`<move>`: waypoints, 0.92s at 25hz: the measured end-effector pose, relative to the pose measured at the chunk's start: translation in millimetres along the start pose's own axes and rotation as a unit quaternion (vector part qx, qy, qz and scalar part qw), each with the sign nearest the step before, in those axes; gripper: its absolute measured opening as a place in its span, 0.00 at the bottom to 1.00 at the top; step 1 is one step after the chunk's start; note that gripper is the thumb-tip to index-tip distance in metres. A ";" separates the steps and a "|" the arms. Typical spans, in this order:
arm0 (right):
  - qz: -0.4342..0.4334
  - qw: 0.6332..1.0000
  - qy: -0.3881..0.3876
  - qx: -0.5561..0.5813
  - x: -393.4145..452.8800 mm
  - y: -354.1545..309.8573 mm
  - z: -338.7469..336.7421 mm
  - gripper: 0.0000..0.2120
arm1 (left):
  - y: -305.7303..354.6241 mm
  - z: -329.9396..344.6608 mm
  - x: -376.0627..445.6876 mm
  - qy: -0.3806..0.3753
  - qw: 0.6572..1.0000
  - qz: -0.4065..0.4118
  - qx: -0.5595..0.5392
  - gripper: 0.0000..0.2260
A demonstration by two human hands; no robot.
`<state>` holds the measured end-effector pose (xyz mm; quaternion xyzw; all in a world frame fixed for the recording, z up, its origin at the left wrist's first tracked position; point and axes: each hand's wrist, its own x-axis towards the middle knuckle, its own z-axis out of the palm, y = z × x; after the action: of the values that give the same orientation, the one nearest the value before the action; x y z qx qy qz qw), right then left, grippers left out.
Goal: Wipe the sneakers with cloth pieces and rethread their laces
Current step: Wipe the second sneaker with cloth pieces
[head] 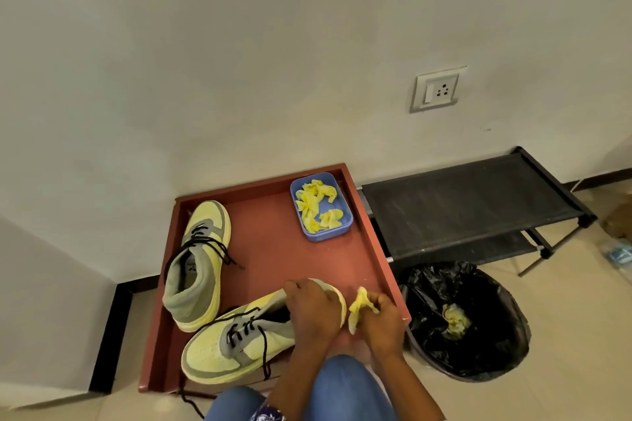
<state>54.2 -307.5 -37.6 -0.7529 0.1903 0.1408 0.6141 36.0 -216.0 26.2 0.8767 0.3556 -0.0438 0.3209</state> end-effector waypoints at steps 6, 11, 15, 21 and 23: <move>-0.114 0.992 0.045 -0.010 -40.0 -22.9 -1.4 0.13 | 8.5 -37.0 -12.3 -0.005 0.992 0.116 -0.047 0.10; -0.191 0.979 0.073 0.000 -72.6 -58.9 -5.4 0.21 | 11.0 -79.6 -1.6 -0.023 0.968 0.217 -0.125 0.06; -0.215 0.975 0.044 0.029 -88.2 -70.2 0.8 0.09 | 8.0 -116.6 15.5 -0.028 0.956 0.279 -0.091 0.11; -0.151 0.988 -0.036 -0.016 -89.0 -41.4 43.7 0.10 | -15.4 -123.2 50.1 -0.029 0.950 0.306 0.050 0.09; -0.141 0.987 -0.046 -0.061 -87.7 -28.1 58.9 0.10 | -27.4 -111.8 55.0 -0.025 0.949 0.298 0.097 0.10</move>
<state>-9.5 -235.0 13.8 -0.8009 0.0444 0.0984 0.5889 42.1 -102.0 83.1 0.9683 0.0644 -0.0026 0.2413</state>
